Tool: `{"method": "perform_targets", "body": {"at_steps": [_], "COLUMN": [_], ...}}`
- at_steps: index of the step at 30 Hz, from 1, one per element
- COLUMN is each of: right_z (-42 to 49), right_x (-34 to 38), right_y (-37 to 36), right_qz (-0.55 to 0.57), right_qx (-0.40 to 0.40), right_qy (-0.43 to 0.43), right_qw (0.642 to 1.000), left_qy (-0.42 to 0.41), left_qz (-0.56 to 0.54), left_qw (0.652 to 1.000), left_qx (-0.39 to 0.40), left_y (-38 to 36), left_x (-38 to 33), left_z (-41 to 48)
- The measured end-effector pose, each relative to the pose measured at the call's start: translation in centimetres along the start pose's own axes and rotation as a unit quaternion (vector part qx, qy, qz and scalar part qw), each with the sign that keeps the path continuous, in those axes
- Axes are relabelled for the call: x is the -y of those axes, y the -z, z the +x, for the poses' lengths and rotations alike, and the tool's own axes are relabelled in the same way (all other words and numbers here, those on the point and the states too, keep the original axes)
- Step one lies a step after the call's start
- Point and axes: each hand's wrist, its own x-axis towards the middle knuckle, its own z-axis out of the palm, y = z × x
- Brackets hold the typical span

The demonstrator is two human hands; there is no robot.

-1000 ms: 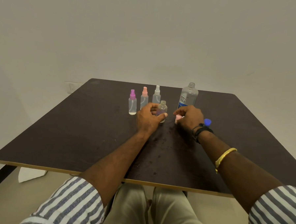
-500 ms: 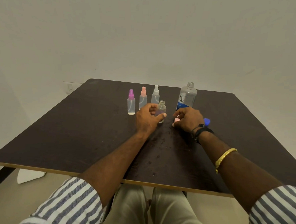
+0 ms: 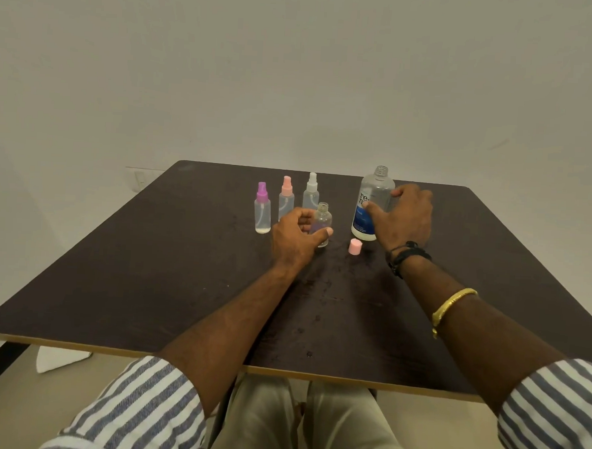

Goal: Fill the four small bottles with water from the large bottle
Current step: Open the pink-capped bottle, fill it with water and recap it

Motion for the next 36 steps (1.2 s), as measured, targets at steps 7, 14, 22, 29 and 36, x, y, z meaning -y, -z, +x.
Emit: {"method": "perform_targets", "body": {"at_steps": [7, 14, 22, 29, 36], "right_z": [0.8, 0.8, 0.0, -0.5, -0.8], "right_x": [0.2, -0.1, -0.3, -0.4, -0.3], "right_y": [-1.2, -1.8, -1.8, -2.1, -2.0], "right_qz": [0.084, 0.107, 0.115, 0.034, -0.078], "right_qx": [0.04, 0.039, 0.041, 0.073, 0.046], "right_qy": [0.001, 0.024, 0.134, 0.261, 0.347], "right_qw": [0.996, 0.993, 0.984, 0.962, 0.934], "left_qy": [0.005, 0.012, 0.0, -0.009, -0.018], "left_qz": [0.007, 0.007, 0.006, 0.008, 0.008], "left_qw": [1.0, 1.0, 1.0, 1.0, 1.0], "left_qx": [0.006, 0.011, 0.009, 0.006, 0.011], "left_y": [0.2, 0.2, 0.4, 0.4, 0.8], "left_x": [0.2, 0.3, -0.1, -0.5, -0.7], "left_z": [0.3, 0.2, 0.3, 0.2, 0.0]}}
